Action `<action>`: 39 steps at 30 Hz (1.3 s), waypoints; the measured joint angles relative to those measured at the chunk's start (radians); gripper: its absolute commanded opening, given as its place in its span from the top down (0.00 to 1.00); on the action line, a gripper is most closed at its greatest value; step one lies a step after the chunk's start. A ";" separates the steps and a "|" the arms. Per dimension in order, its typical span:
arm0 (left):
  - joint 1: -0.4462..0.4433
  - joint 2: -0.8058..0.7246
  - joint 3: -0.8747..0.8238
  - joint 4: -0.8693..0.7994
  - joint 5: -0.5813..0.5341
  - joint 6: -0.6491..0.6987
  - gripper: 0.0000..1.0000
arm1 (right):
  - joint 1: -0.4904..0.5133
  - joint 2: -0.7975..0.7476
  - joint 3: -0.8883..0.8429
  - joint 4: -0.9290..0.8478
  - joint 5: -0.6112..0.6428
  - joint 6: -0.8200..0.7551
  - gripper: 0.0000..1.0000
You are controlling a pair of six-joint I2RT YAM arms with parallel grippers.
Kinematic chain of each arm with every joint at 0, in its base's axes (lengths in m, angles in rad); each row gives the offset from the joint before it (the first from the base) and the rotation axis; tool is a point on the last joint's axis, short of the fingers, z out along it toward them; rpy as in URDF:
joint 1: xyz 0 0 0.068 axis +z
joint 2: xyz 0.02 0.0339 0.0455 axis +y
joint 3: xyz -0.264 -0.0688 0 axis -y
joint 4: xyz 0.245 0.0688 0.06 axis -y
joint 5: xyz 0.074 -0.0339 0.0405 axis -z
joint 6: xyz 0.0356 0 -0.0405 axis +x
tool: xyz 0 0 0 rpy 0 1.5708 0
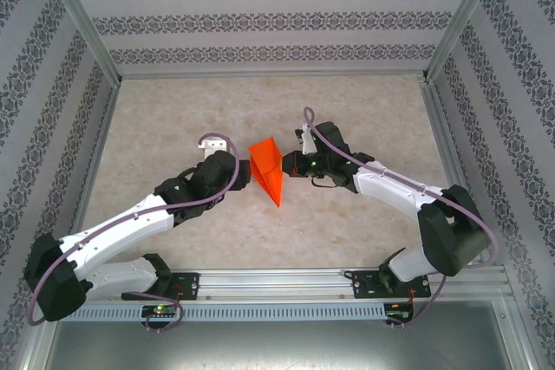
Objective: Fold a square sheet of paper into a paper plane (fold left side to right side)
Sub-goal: Pick up the paper plane at the center of the table, then place the paper plane at the center of the table.
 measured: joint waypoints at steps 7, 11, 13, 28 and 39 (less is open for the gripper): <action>0.000 -0.025 0.000 -0.015 -0.025 0.000 0.24 | -0.125 0.247 -0.138 0.209 -0.092 0.050 1.00; 0.000 -0.021 0.000 -0.024 -0.024 0.000 0.24 | -0.177 0.268 -0.178 0.249 -0.108 0.051 0.96; 0.000 -0.014 0.000 -0.027 -0.025 -0.001 0.24 | -0.176 0.249 -0.178 0.222 -0.097 0.034 0.85; 0.000 0.030 0.017 -0.030 -0.025 0.000 0.23 | -0.039 -0.050 -0.056 -0.236 0.229 -0.102 0.40; 0.000 0.017 0.017 -0.029 -0.025 0.003 0.22 | 0.111 0.134 0.056 -0.348 0.278 -0.070 0.39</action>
